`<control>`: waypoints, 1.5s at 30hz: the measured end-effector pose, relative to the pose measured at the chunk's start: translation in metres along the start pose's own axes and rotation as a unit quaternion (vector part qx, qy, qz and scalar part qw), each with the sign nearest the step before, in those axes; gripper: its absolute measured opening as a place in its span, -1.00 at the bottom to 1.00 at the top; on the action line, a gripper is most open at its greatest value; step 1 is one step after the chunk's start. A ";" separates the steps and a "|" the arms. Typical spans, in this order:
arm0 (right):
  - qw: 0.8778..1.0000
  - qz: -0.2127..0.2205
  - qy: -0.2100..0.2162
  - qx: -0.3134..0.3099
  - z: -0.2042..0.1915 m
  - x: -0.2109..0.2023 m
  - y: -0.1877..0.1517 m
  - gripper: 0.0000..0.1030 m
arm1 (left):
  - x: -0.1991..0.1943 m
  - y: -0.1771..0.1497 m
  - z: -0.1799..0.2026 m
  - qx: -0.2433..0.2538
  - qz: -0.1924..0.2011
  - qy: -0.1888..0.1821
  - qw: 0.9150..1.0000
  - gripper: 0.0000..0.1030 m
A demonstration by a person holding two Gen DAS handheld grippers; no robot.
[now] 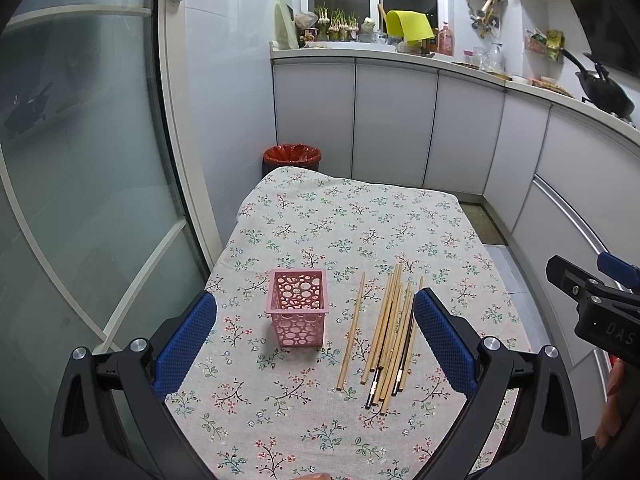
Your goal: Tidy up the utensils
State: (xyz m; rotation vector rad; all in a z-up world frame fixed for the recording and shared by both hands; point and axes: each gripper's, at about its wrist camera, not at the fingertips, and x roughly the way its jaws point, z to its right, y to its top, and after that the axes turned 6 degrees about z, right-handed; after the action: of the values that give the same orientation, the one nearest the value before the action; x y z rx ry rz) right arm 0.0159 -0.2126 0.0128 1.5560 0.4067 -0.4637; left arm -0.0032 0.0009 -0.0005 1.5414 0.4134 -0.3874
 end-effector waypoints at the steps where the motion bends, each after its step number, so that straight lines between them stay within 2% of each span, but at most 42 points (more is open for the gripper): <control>1: 1.000 0.000 0.000 0.000 0.000 0.000 0.000 0.86 | 0.000 0.000 0.001 0.000 0.000 0.000 1.000 0.87; 24: 1.000 -0.004 0.005 0.003 0.001 0.004 -0.001 0.86 | 0.000 0.006 0.007 0.005 0.004 0.001 1.000 0.87; 31: 1.000 -0.021 -0.004 -0.003 0.002 0.018 0.004 0.86 | 0.016 0.018 0.023 0.031 0.007 -0.011 0.999 0.87; 36: 0.998 -0.055 -0.011 -0.008 0.011 0.049 0.014 0.86 | 0.058 0.032 0.037 0.043 -0.059 -0.066 0.995 0.87; 42: 0.991 -0.128 -0.037 0.019 0.035 0.114 0.019 0.86 | 0.117 0.034 0.068 0.074 -0.113 -0.092 0.987 0.86; 45: 0.985 -0.161 -0.032 0.048 0.049 0.141 0.008 0.86 | 0.153 0.029 0.080 0.085 -0.147 -0.091 0.981 0.63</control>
State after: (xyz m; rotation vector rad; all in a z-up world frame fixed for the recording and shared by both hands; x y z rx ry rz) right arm 0.1380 -0.2655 -0.0556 1.5683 0.5984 -0.7910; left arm 0.1454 -0.0764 -0.0503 1.5961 0.4761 -0.8050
